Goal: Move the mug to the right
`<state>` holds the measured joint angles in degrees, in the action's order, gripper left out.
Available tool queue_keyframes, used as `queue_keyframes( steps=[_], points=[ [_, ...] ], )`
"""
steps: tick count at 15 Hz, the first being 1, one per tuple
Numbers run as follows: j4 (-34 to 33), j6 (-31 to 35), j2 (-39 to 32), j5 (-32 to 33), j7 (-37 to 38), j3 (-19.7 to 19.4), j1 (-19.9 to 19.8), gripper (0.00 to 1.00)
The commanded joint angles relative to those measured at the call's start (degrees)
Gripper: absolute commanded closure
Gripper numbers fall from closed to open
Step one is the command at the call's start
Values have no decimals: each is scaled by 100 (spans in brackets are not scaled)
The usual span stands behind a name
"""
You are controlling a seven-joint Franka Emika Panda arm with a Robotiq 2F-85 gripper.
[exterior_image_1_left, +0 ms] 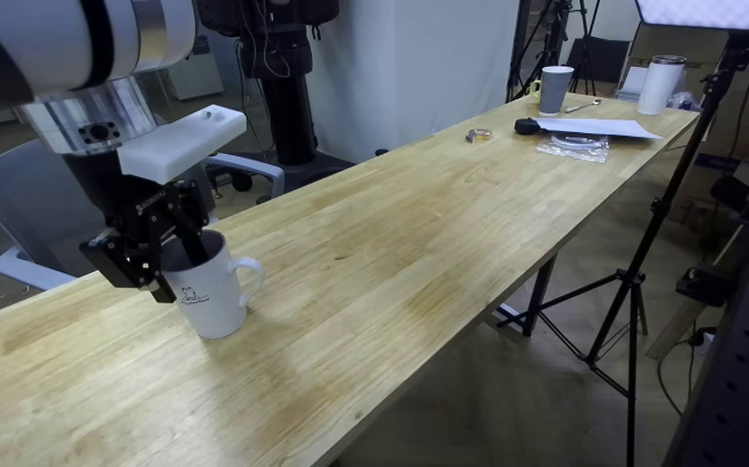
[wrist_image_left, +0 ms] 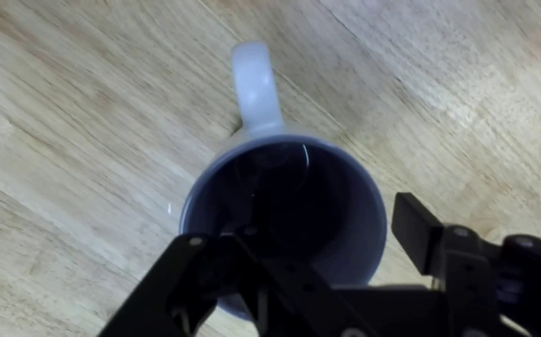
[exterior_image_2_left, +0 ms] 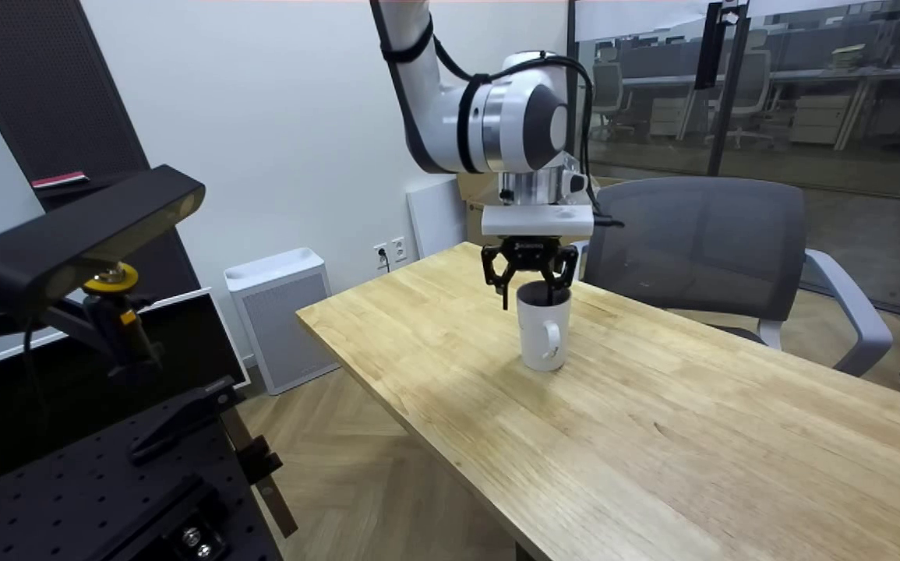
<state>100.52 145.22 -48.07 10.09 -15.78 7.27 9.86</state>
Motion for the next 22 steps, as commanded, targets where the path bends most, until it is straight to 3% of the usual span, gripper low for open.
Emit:
queue_keyframes(
  steps=[1, 7, 22],
  points=[
    [-160, -156, -55, 57, 191, -85, 46, 61],
    [-106, -303, -18, 2, 269, -109, 10, 99],
    [-121, -859, 447, 6, 493, -176, 53, 98]
  ],
)
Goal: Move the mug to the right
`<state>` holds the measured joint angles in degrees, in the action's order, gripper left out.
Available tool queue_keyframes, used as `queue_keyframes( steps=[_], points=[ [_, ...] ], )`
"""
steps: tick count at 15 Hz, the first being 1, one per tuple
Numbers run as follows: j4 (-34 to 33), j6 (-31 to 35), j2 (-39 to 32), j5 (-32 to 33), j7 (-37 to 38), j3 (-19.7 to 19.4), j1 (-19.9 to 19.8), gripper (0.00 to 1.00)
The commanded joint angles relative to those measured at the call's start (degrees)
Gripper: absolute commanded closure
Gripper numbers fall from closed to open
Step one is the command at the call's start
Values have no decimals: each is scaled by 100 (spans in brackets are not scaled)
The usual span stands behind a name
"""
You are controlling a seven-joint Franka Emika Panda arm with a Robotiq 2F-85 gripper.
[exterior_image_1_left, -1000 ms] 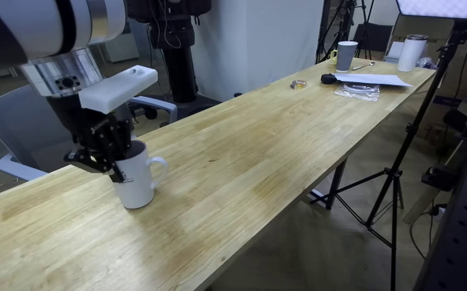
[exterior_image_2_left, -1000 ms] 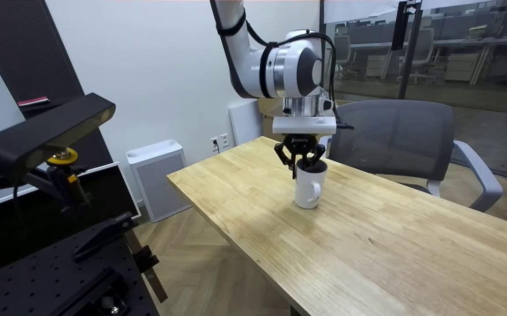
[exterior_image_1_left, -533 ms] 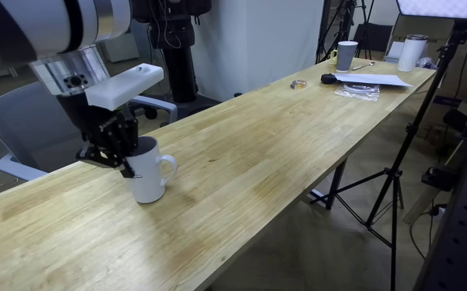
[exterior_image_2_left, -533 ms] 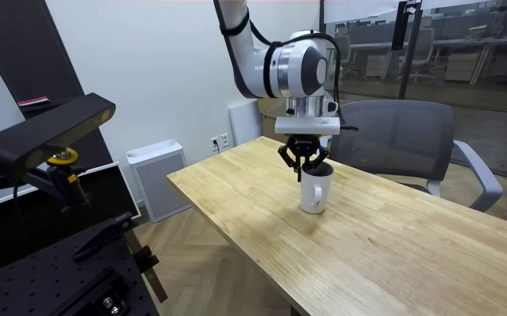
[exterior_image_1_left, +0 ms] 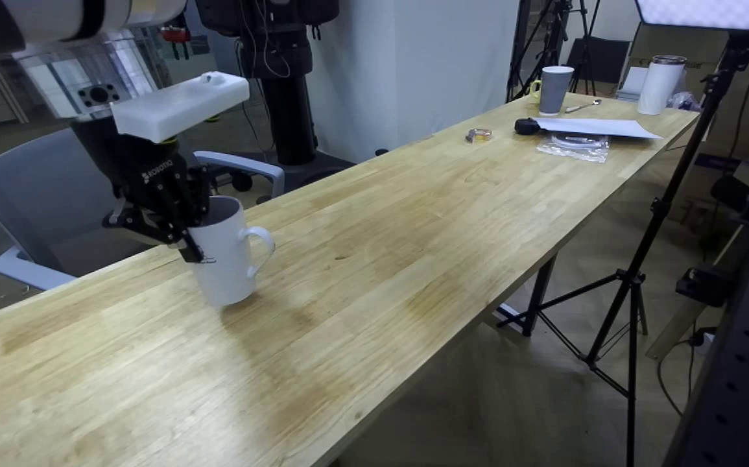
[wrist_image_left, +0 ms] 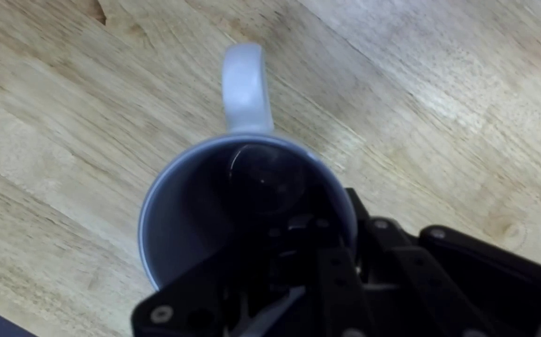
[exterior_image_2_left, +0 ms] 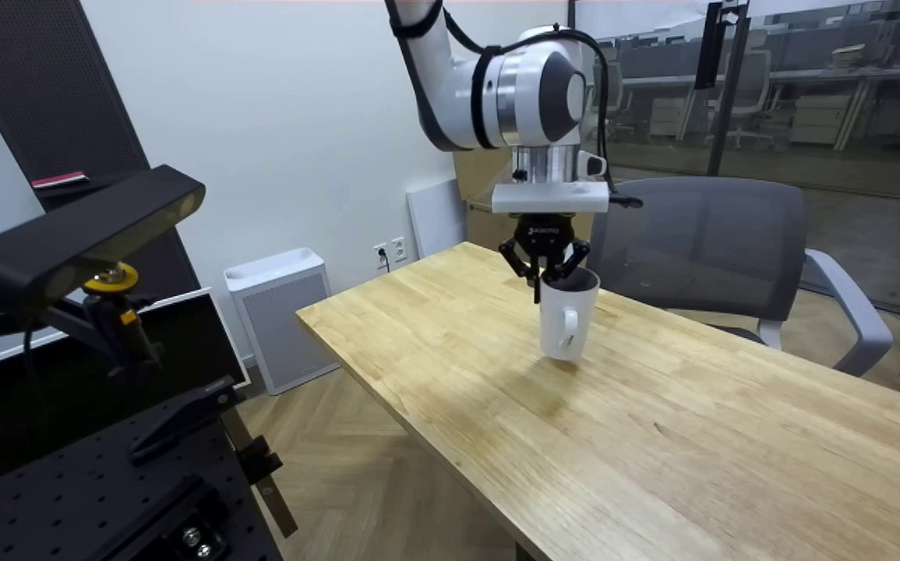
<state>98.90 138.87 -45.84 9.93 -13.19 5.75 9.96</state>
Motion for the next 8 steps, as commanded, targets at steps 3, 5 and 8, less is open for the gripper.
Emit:
queue_keyframes(
  steps=[3, 5, 8],
  points=[
    [159, -266, 263, 37, 266, -47, 28, 98],
    [321, -242, 343, 48, 285, -84, -11, 98],
    [627, -153, 472, 64, 297, -166, -94, 98]
  ],
)
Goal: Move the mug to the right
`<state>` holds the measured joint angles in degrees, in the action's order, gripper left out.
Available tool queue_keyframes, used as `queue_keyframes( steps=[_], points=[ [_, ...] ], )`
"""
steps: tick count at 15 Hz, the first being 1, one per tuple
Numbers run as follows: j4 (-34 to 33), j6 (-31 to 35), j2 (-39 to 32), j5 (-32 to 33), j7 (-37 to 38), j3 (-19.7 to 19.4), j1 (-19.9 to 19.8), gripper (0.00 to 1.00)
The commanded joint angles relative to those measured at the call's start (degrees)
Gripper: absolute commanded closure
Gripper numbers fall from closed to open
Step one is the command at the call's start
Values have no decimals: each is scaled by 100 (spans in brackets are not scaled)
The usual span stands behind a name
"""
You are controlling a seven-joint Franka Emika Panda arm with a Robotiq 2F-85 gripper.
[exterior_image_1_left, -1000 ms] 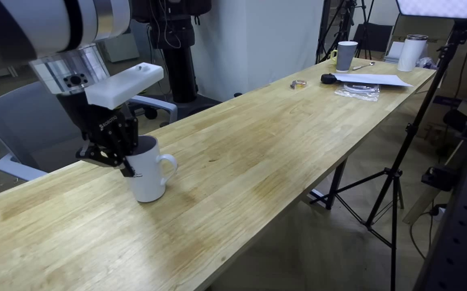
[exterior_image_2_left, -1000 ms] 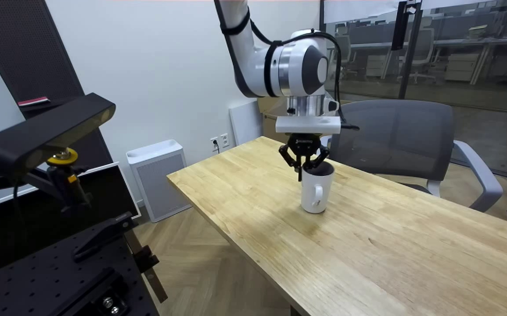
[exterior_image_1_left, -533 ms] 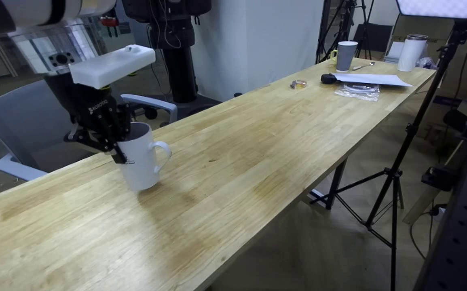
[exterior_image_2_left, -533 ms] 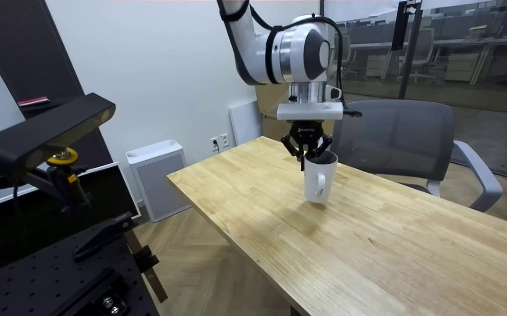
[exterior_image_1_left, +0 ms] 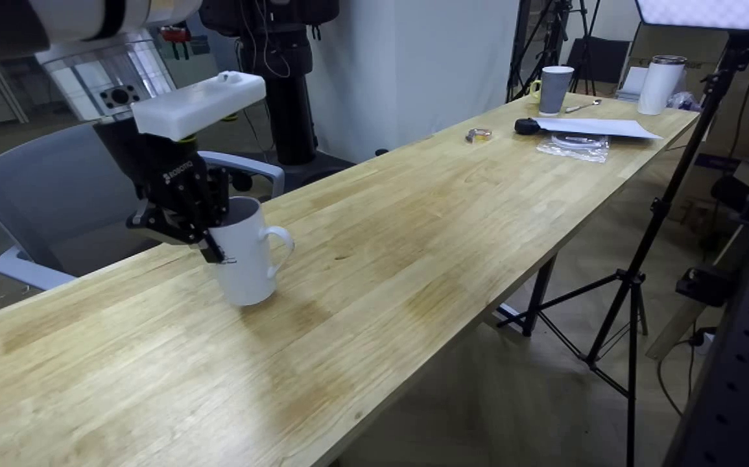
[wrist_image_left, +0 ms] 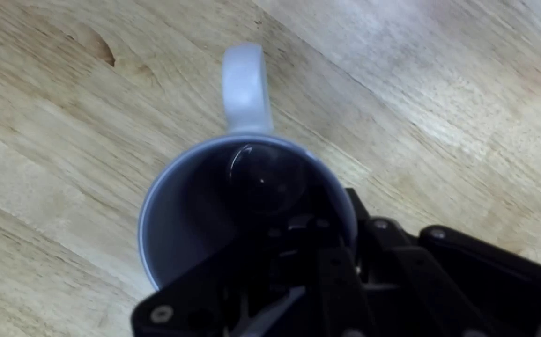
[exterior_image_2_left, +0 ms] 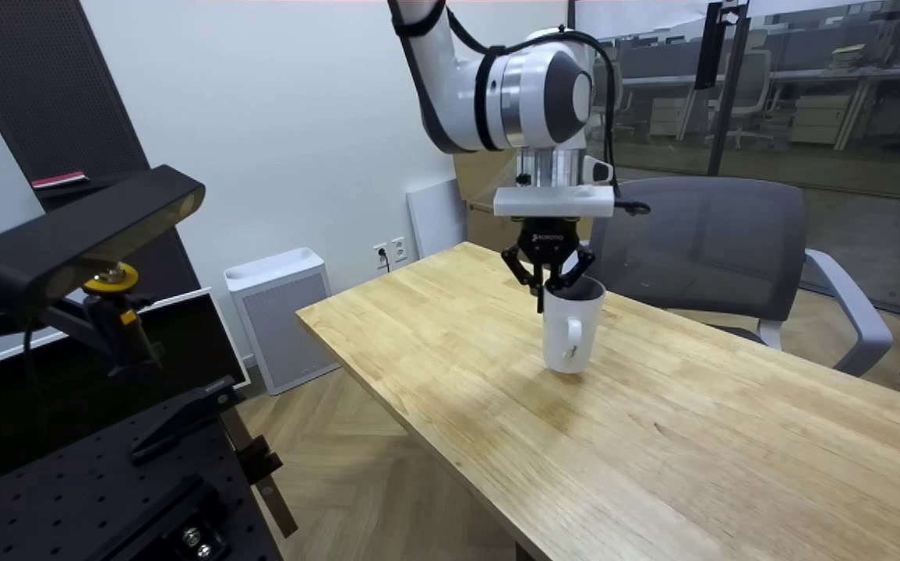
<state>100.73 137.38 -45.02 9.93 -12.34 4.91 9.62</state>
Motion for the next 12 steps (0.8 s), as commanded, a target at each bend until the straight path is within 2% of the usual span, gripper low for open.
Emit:
queue_keyframes(
  steps=[1, 7, 12],
  points=[
    [572, 27, 446, 68, 211, -116, -97, 98],
    [1377, 277, 814, 128, 198, -360, -367, 98],
    [1907, 502, 1061, 383, 303, -762, -463, 98]
  ],
)
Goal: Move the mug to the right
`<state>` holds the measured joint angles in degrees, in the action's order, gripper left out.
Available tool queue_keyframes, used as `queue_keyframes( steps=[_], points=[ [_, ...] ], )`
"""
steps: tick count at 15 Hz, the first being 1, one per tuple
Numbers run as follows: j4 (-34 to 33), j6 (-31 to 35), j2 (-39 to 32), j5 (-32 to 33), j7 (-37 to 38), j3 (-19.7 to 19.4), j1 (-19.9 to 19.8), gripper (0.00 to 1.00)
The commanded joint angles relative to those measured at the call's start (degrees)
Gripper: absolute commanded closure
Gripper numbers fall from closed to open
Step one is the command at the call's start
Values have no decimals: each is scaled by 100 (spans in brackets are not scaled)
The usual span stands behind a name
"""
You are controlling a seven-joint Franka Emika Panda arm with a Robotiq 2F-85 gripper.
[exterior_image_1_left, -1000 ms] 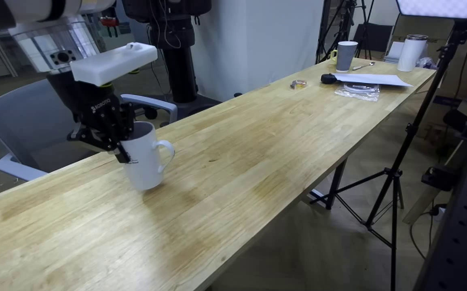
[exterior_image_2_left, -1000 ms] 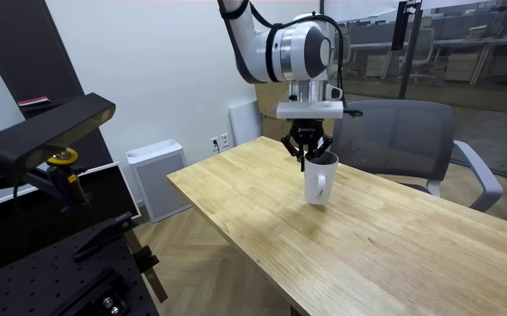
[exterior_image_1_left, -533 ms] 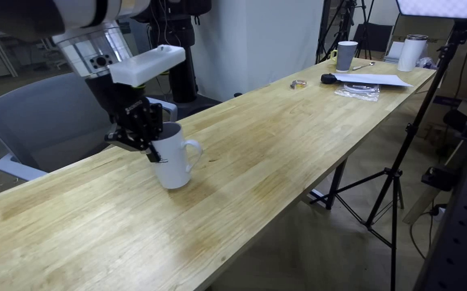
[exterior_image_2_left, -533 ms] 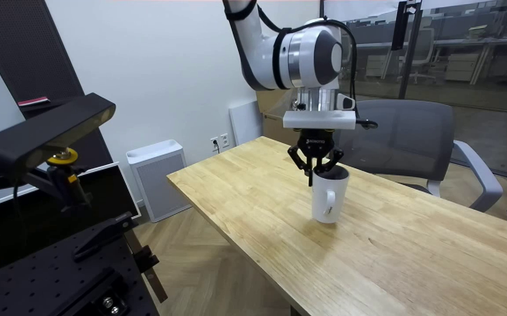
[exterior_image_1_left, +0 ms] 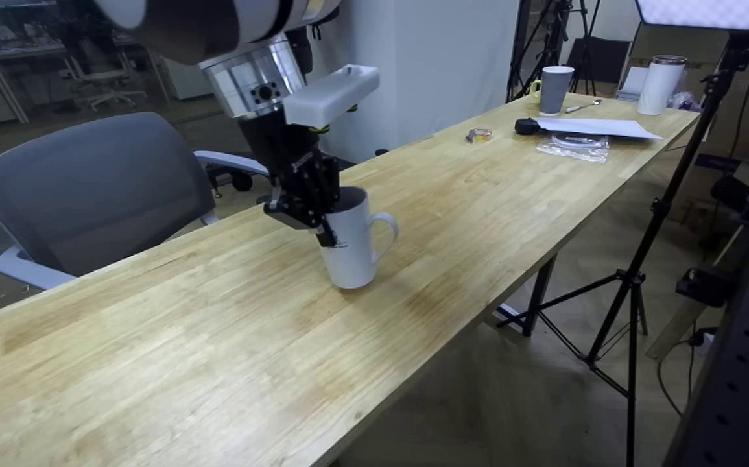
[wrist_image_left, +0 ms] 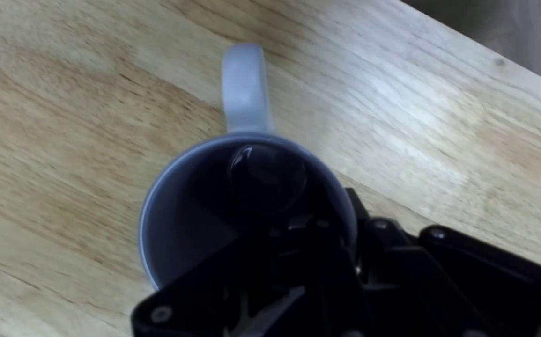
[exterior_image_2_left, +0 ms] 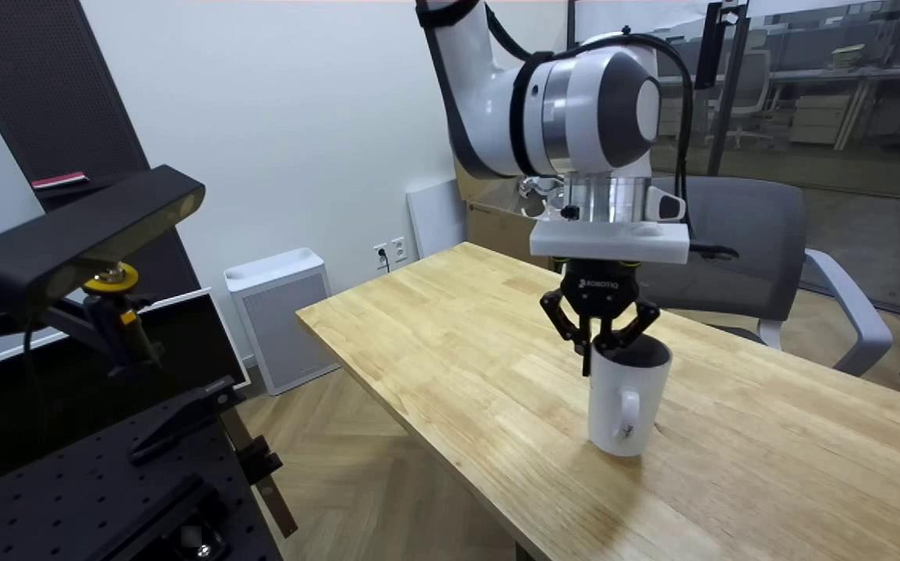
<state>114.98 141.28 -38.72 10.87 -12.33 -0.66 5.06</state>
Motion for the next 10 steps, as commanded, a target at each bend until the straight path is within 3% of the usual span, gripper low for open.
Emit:
queue_keyframes(
  steps=[1, 6, 10],
  points=[
    [566, 151, 473, 382, 352, -301, 0, 98],
    [1048, 679, 707, 977, 809, -786, 94, 98],
    [1511, 1706, 857, 1195, 1101, -1018, 134, 98]
  ],
)
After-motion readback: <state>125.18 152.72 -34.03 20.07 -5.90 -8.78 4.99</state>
